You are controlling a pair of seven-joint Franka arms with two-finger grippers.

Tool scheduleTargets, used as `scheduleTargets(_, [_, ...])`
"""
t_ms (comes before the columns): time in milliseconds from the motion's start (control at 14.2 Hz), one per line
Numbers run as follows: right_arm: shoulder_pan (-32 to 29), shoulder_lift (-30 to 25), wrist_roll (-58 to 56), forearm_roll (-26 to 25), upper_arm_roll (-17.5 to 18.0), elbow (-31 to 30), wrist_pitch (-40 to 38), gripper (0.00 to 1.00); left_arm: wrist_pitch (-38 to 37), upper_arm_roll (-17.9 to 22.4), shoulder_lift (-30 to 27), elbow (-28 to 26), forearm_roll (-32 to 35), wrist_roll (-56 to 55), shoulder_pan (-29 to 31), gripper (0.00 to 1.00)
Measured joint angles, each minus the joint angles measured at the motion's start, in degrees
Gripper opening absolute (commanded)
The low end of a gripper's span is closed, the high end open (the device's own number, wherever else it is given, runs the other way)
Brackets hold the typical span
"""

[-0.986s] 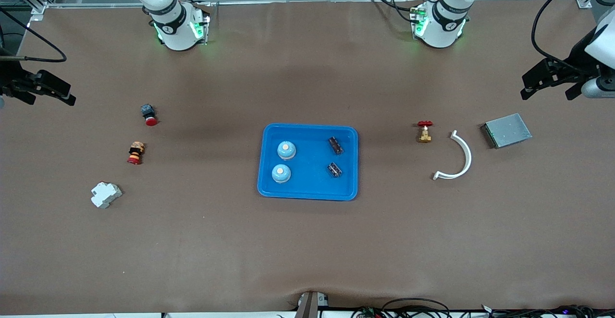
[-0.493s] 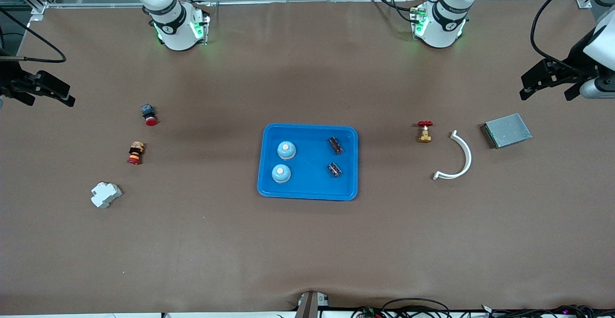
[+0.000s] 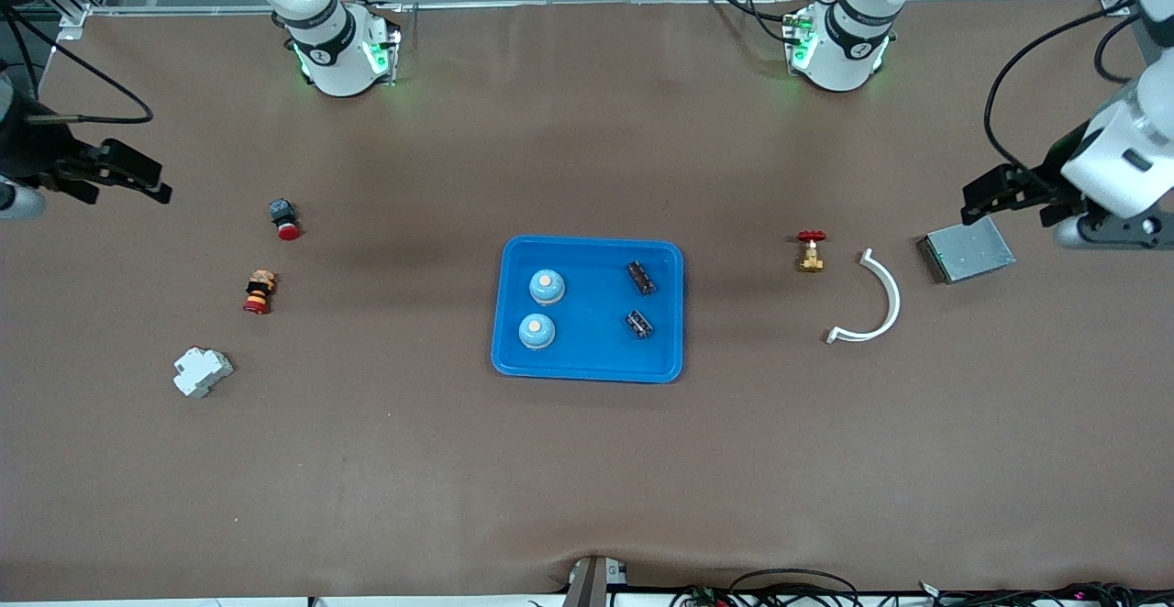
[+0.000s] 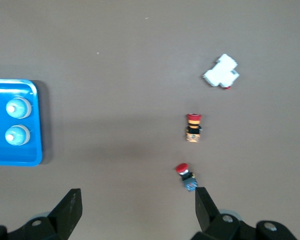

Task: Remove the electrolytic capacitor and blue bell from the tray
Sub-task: 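Reach the right gripper to a bell while the left gripper reaches a capacitor, then grasp the blue bell with the right gripper while the left gripper grasps the capacitor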

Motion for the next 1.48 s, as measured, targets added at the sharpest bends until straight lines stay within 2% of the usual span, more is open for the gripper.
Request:
scheduleTargets(211, [6.08, 0.25, 7.92, 0.38, 0.27, -4.76, 6.41, 1.00, 0.04, -0.55, 3.24, 0.40, 0.00, -0.02, -1.50, 1.00])
scheduleTargets(423, [13.84, 1.49, 21.11, -0.29, 0.54, -6.14, 9.72, 1.00, 0.08, -0.63, 6.39, 1.25, 0.08, -2.46, -4.11, 1.00])
scheduleTargets(563, [18.74, 3.81, 29.01, -0.65, 0.63, -6.63, 13.64, 1.00, 0.43, -0.68, 9.17, 2.14, 0.32, -10.02, -6.60, 1.00])
scheduleTargets(704, [22.17, 7.28, 31.87, -0.77, 0.68, -6.83, 17.69, 1.00, 3.42, -0.75, 12.18, 3.05, 0.98, -18.58, -9.95, 1.00])
scheduleTargets(915, [23.53, 11.47, 32.17, -0.79, 0.58, -6.81, 21.36, 1.00, 9.14, -0.90, 16.46, 3.80, 2.42, -32.98, -16.10, 1.00])
scheduleTargets(1127, [24.66, 14.05, 33.33, -0.76, 0.54, -6.81, 23.76, 1.00, 13.35, -0.96, 19.63, 3.99, 2.60, -45.06, -19.69, 1.00])
scheduleTargets(1479, [29.42, 21.06, 39.74, -0.78, 0.53, -6.78, 31.95, 1.00, 20.05, -0.99, 24.80, 4.08, 2.62, -57.40, -24.94, 1.00])
